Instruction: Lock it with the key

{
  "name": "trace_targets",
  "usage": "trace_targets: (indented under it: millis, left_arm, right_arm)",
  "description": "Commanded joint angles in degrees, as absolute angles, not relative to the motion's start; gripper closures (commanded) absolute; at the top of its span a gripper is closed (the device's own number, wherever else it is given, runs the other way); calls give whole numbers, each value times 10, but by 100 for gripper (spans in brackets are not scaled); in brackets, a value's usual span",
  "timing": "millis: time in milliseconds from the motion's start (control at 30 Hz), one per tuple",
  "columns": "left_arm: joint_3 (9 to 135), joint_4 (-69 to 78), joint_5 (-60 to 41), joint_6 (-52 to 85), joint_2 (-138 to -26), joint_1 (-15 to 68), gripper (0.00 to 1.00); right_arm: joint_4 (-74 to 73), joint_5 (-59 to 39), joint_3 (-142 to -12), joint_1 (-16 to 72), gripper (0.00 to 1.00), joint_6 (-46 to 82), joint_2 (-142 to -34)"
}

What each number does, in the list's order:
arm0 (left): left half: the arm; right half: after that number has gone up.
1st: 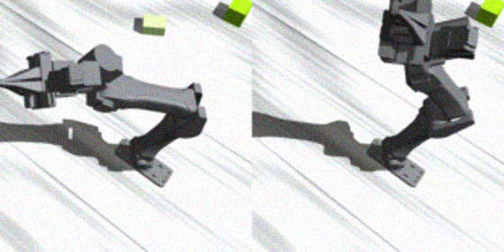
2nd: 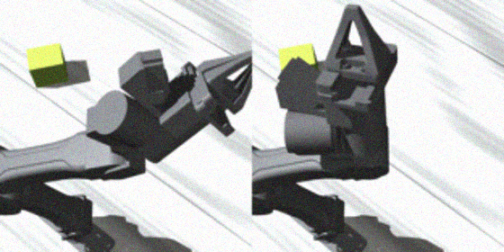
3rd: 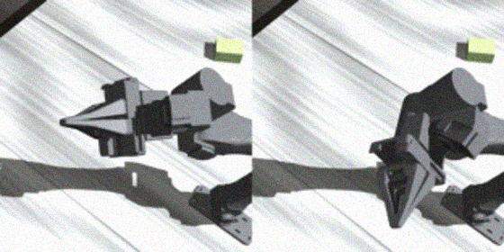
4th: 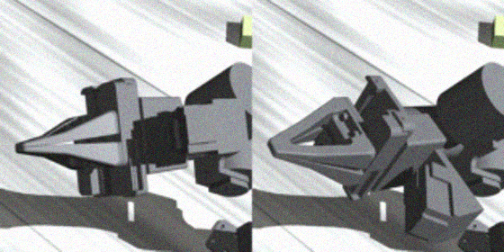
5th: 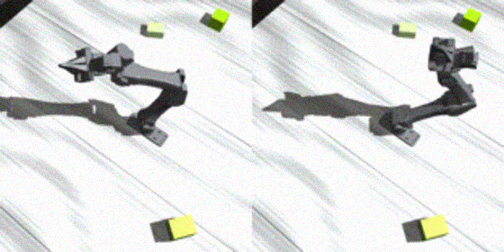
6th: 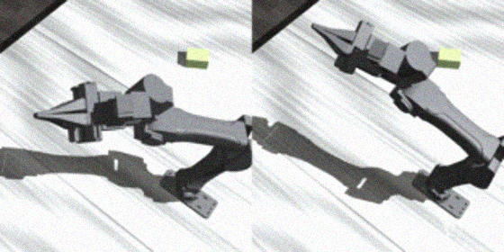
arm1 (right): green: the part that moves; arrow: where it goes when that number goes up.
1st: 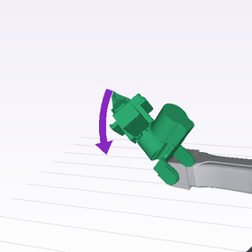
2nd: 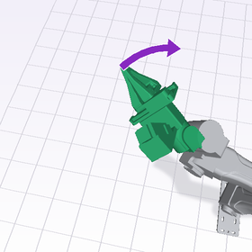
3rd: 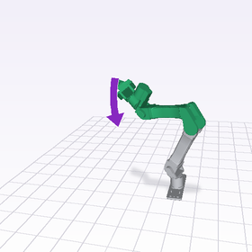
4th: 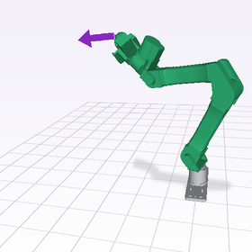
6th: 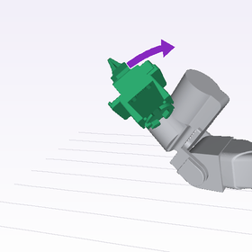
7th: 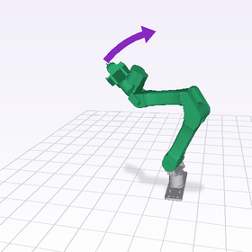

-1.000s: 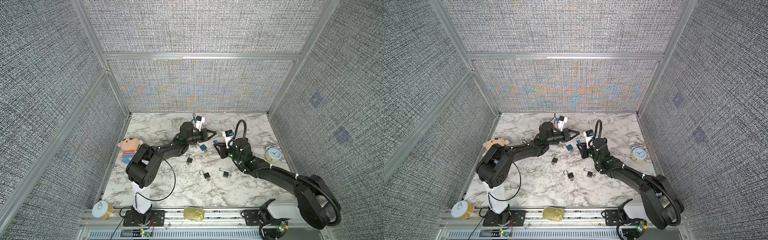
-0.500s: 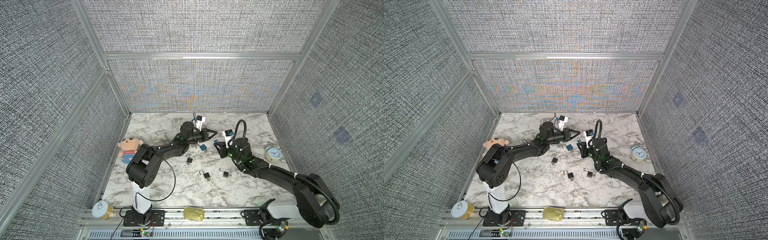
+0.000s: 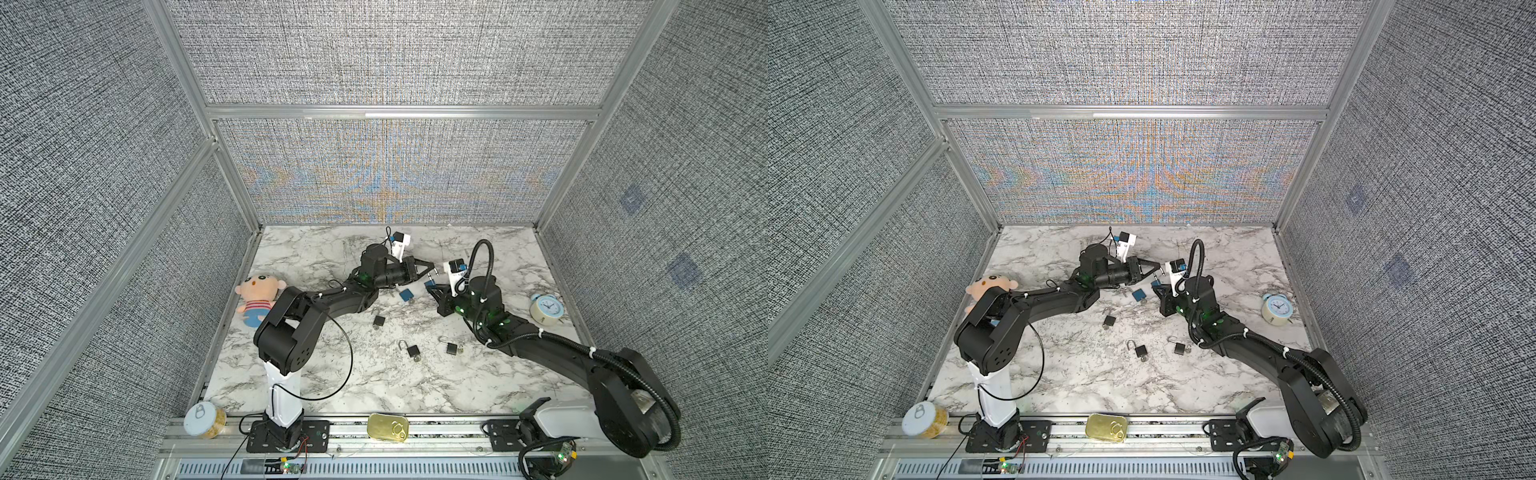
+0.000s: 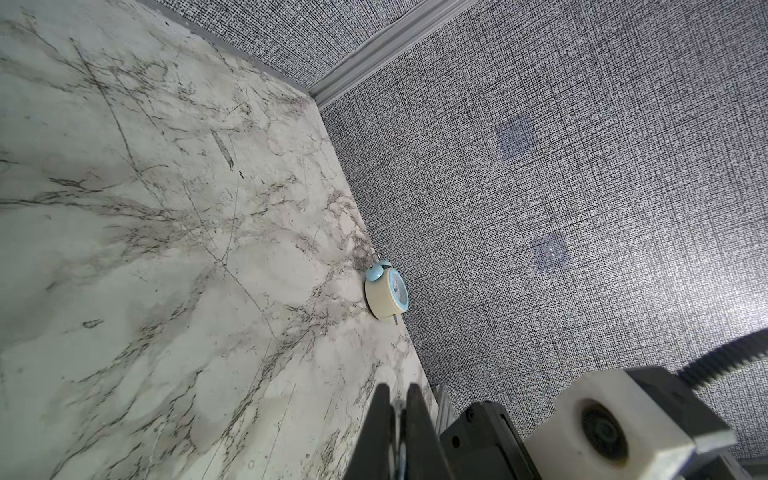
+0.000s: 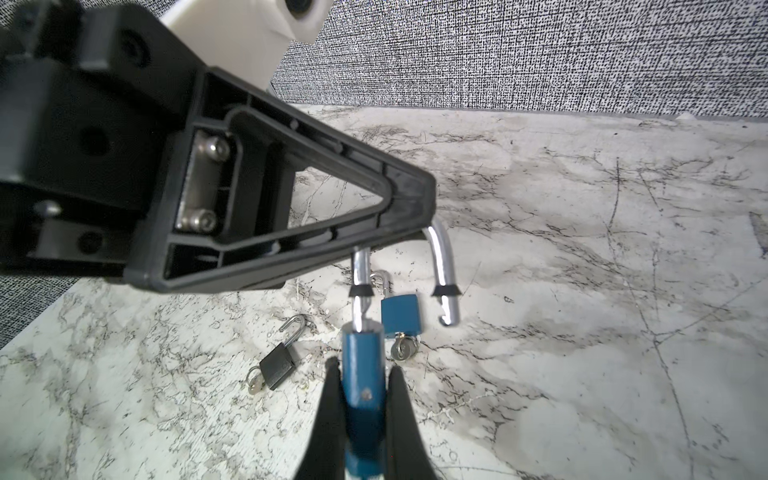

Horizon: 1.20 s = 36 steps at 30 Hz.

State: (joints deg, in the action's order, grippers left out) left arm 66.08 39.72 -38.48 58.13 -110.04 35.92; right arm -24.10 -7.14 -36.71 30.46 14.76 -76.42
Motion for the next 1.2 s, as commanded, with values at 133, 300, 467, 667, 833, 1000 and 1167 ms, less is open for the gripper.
trace_targets:
  millis: [133, 300, 467, 667, 833, 1000, 1167]
  left_arm:
    - [657, 431, -388, 579, -1093, 352, 88]
    - [638, 424, -387, 558, -1072, 323, 55]
    - [586, 446, -411, 508, -1034, 277, 53]
    - [573, 422, -478, 398, -1000, 267, 52]
    - [572, 420, -514, 363, -987, 268, 52]
    - [580, 442, -558, 362, -1000, 273, 52]
    - [594, 422, -587, 342, -1023, 286, 52]
  right_arm:
    - [-223, -60, -362, 301, 100, 159, -744]
    - [-148, -158, -389, 274, 100, 160, -726]
    - [-79, -336, -420, 213, 100, 163, -720]
    - [-16, -491, -451, 163, 100, 147, -746]
    - [-20, -571, -466, 162, 100, 160, -790]
    - [-28, -604, -472, 164, 100, 172, -817]
    - [-20, -602, -478, 167, 100, 170, -823]
